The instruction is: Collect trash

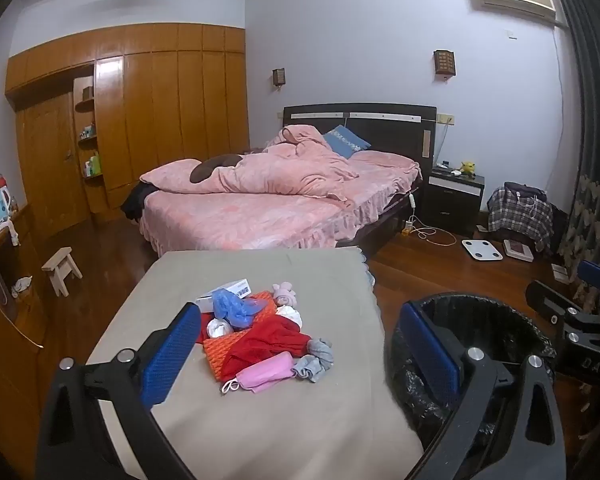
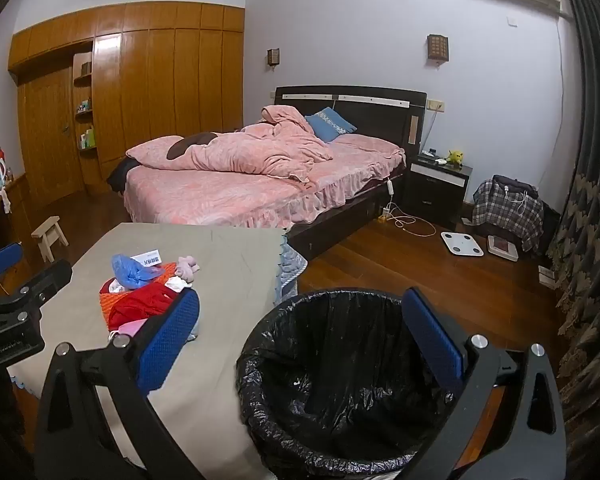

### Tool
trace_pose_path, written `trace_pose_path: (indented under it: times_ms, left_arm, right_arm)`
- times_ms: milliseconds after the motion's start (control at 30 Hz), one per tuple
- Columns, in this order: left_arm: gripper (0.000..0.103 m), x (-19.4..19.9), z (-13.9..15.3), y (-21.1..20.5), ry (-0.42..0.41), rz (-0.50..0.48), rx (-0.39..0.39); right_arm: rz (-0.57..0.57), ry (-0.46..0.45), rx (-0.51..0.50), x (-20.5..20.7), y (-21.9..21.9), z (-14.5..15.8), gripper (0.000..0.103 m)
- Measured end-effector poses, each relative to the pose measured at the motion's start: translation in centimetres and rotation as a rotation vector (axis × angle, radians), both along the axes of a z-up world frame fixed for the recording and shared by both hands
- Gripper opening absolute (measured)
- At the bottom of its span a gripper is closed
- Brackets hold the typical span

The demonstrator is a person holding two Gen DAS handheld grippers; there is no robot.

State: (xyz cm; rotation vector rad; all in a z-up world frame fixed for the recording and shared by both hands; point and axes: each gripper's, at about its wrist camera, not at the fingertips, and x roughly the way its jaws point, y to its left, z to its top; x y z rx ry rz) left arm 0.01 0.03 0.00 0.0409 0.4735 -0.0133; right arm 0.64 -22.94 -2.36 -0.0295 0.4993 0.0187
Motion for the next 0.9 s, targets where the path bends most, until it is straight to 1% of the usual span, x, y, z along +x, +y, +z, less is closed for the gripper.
trace_pose_path:
  times_ms: [433,900]
  left_arm:
    - [0.097,0.28,0.13,0.33,-0.005,0.001,0.007]
    - [0.097,0.54,-0.44,0.53,-0.007,0.007,0.009]
  right_arm:
    - [0.000,0.004,-0.005,0.14,0.13,0.02,0.098]
    - [0.000,0.004,-0.009,0.26,0.34,-0.02,0.098]
